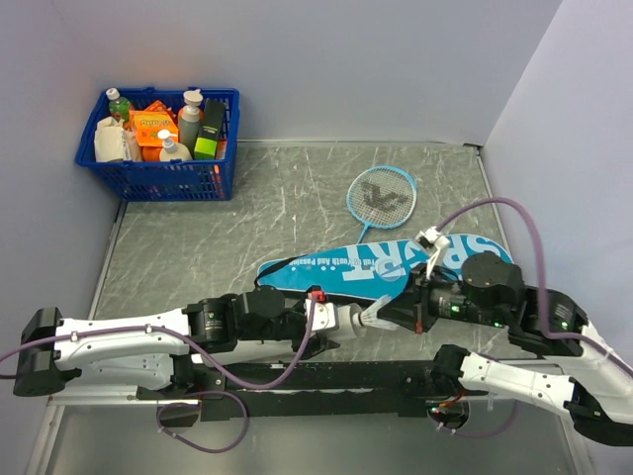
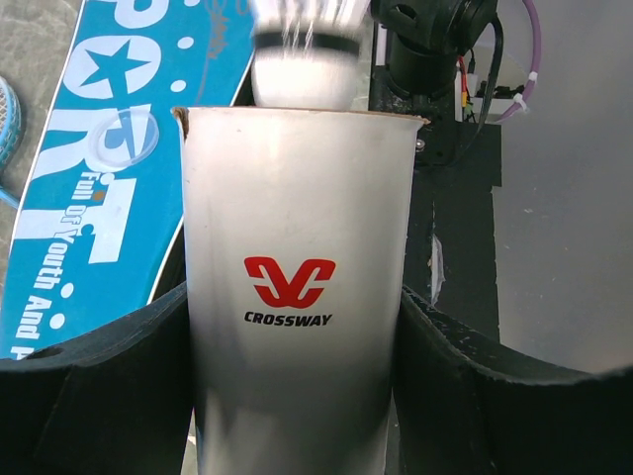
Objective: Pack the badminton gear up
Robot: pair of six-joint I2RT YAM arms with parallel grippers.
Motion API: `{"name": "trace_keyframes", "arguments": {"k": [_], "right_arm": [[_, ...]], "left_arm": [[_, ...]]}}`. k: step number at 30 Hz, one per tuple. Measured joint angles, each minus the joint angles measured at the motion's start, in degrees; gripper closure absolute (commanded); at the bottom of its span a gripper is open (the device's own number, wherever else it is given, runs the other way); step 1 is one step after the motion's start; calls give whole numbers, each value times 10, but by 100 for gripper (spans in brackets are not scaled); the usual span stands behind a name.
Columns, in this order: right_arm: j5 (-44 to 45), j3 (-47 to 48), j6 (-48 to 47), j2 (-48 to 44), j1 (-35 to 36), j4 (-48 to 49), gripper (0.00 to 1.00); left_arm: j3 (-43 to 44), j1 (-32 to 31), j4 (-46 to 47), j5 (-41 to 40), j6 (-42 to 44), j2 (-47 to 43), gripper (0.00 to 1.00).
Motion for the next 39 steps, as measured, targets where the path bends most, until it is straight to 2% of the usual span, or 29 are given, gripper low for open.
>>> {"name": "trace_keyframes", "arguments": {"k": [11,21,26,27,30,31,34,39], "right_arm": [[-42,-88,17,45,0,109,100],[-104,-209,92,72,0,270,100],[-122,-235,123,94,2,310,100],[-122,-235,125,96,2,314,89],[-121,-234,131,96,4,320,67],[-116,-233,130,94,4,319,56],[-93,-223,128,76,4,298,40],[-44,-163,114,42,-5,219,32]], "left_arm": [[-26,-5,23,0,-6,-35,99],[-42,-5,37,-9,-6,-51,99],[-52,-3,33,-28,-2,-60,99],[-54,-3,32,-31,-2,-64,99],[-59,-3,33,-35,0,-75,99],[-61,-3,30,-37,0,-78,99],[-66,-4,25,-41,2,-87,99],[-70,-4,45,-45,-2,-97,99]]}}
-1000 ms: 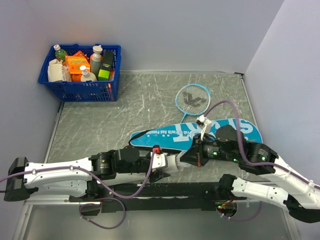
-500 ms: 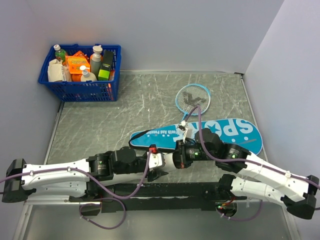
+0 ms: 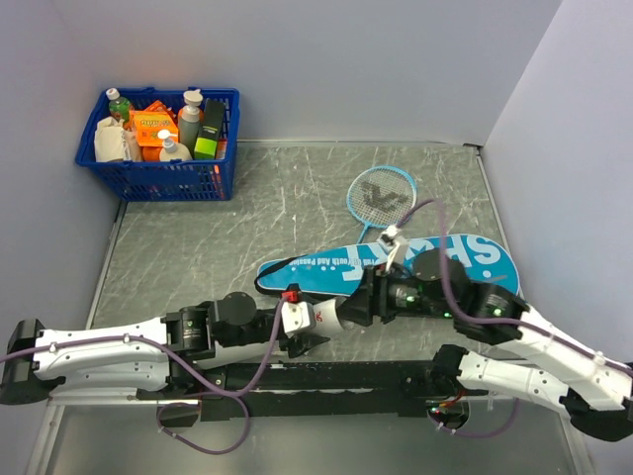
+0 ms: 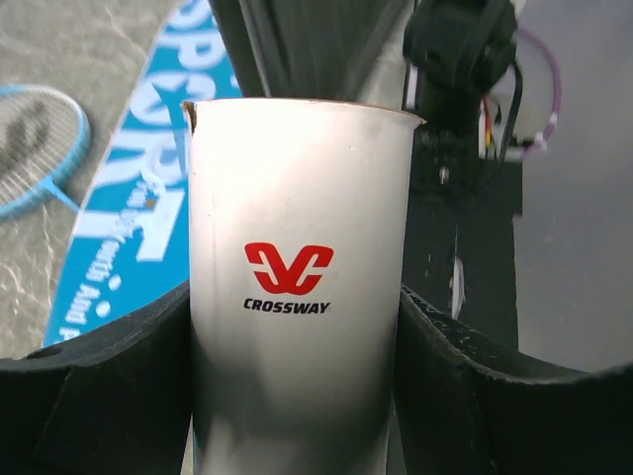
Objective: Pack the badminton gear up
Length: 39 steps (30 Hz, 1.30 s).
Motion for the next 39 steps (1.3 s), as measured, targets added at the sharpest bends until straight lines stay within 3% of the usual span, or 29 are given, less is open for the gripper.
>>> {"name": "trace_keyframes", "arguments": {"k": [5,9,13,16,25,39], "right_arm": [[63,107,-38,-7,-49,-90,29],[87,167,-86,2,-153,-140,30],[91,159,-131,36,-267,-147,32],[93,124,-150,92,-305,-138,35],[110,68,-180,283,-345,-79,47],[112,67,-185,428,-372,0,55]], "left_arm": [[-13,-1,40,-10,-10,-15,99],[-18,-1,48,-30,-10,-17,99],[-18,-1,49,-52,-10,-17,99],[-18,-1,50,-66,-11,-17,99],[-18,-1,56,-93,-19,-9,99],[-20,-1,54,-122,-30,-40,99]]}}
